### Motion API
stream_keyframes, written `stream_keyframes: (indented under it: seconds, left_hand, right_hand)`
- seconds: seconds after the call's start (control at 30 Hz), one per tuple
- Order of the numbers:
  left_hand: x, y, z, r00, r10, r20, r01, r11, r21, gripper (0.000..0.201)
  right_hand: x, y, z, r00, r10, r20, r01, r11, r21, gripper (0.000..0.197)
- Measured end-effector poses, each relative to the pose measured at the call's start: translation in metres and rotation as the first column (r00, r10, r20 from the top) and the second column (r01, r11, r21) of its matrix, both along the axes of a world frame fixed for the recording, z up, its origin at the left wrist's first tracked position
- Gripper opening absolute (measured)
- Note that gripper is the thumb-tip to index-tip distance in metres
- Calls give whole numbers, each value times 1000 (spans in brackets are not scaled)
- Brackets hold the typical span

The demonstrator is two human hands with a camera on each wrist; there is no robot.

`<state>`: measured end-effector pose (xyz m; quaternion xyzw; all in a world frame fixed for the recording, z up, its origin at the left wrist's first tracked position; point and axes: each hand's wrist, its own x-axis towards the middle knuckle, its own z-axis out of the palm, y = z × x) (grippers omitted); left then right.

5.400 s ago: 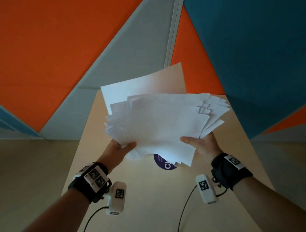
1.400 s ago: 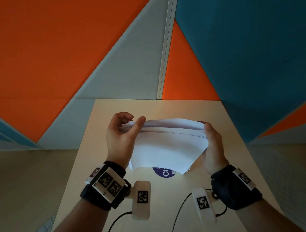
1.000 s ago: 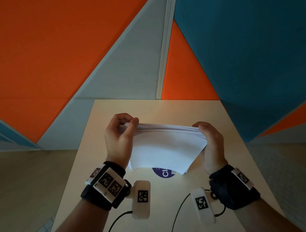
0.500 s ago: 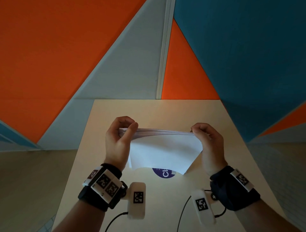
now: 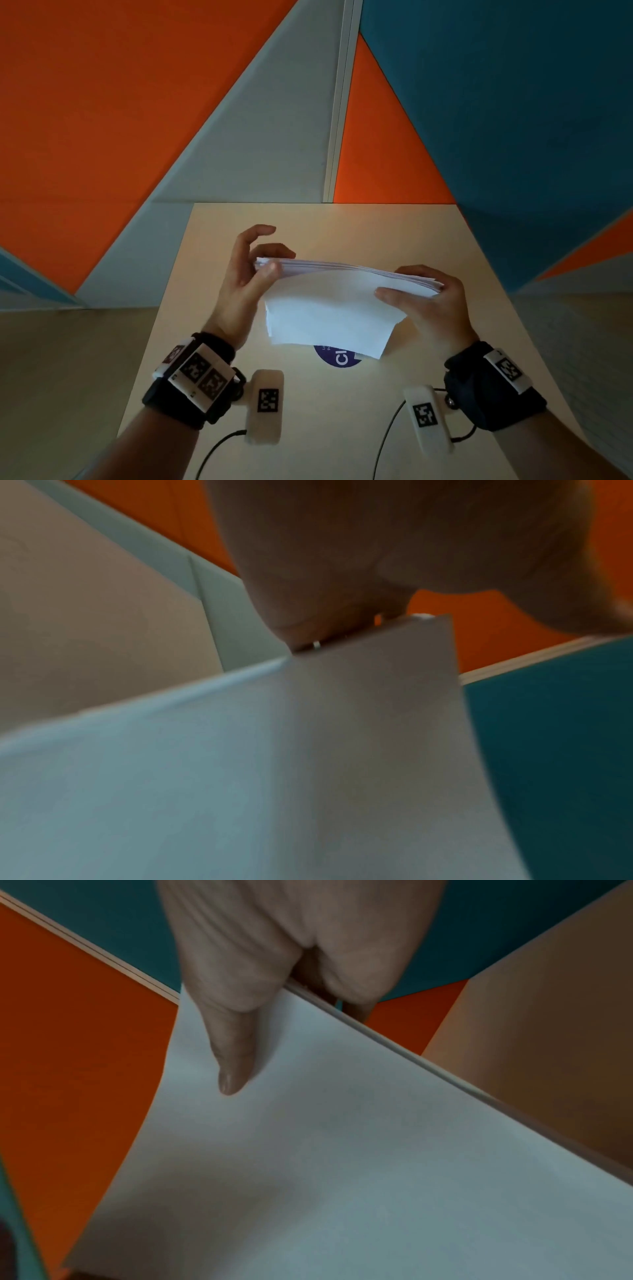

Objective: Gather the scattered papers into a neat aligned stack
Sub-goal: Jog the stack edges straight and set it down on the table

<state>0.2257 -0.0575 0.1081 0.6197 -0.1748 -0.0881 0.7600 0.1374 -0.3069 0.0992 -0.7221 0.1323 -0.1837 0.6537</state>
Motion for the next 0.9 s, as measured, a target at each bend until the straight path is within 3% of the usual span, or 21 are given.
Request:
stream_keyframes:
  seconds: [0.07, 0.17, 0.27, 0.33, 0.43, 0.57, 0.77, 0.9]
  left_hand:
    - [3, 12, -10, 995, -97, -20, 98, 992, 79, 65]
    - [1, 13, -17, 988, -117, -98, 138, 959, 247, 71]
    - [-1, 2, -15, 993, 13, -119, 31, 932, 360, 41]
    - [-5, -3, -8, 988, 35, -152, 18, 943, 332, 16]
    - [-14, -8, 2, 979, 34, -202, 5, 981, 194, 7]
    - [-24, -11, 5, 977, 68, -202, -49, 994, 97, 8]
    - [-34, -7, -9, 965, 104, -240, -85, 992, 88, 17]
    - [-40, -5, -7, 970, 89, -227, -74, 995, 74, 22]
  right_hand:
    - [1, -3, -1, 999, -34, -18, 35, 999, 21, 23]
    - [4, -2, 2, 999, -47, -24, 48, 998, 45, 19]
    - [10, 1, 9, 999, -33, 6, 33, 999, 39, 17]
    - [11, 2, 16, 998, -19, 53, 18, 1000, 26, 16]
    - [7, 2, 27, 993, -5, 122, 3, 1000, 17, 16]
    - [-1, -5, 27, 987, 74, 143, -73, 997, -15, 22]
    - [-11, -12, -4, 975, 220, -41, -224, 968, -113, 47]
    - [-13, -9, -10, 967, 241, -80, -244, 969, -26, 45]
